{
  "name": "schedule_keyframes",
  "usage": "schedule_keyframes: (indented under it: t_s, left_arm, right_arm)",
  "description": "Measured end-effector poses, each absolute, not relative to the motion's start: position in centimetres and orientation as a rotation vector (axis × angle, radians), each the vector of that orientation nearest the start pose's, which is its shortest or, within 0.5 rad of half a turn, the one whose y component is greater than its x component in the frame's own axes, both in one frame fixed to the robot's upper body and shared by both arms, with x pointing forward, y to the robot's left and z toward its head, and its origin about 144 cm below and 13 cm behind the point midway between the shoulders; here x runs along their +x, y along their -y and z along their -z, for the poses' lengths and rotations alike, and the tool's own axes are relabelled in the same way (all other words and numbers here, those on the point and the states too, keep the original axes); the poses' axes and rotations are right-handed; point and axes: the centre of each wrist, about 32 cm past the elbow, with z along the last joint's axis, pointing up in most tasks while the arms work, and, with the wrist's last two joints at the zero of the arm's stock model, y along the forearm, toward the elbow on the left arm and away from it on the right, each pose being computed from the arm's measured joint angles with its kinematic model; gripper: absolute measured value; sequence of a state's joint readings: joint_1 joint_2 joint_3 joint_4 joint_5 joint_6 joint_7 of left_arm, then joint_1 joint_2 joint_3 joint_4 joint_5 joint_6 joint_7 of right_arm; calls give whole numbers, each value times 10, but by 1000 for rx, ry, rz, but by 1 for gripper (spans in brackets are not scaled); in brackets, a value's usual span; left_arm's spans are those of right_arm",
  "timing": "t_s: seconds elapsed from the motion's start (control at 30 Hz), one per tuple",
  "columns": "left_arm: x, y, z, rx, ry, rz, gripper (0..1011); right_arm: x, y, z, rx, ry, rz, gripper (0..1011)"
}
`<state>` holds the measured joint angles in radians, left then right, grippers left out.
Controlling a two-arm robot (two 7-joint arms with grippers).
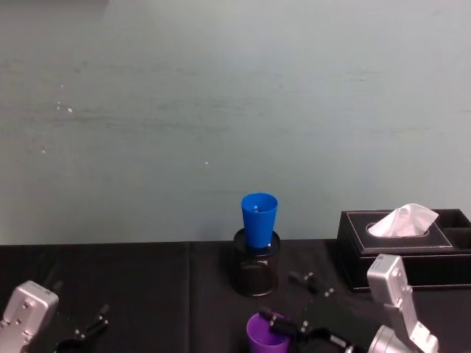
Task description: Pick up one cup with a gripper and tap it against the other cup.
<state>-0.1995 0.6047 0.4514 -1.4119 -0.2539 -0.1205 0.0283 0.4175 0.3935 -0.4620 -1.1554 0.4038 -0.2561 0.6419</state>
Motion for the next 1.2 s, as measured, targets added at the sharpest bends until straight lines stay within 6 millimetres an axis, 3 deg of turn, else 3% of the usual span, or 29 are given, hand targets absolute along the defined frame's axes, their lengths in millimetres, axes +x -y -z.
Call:
schedule_keyframes:
  t_s: [0.33,0.57,1.2]
  left_arm:
    - [489,-310,-1140,304,285,-1248,1000]
    - [489,-310,-1140,304,285,-1248,1000]
    - [489,-310,-1140,304,285,-1248,1000]
  right_arm:
    - [537,263,-1156,-66,173,1050,1003]
    - [531,254,-1155,-172,183,1289,1003]
    - [532,251,-1148,-218,191,1335,1002]
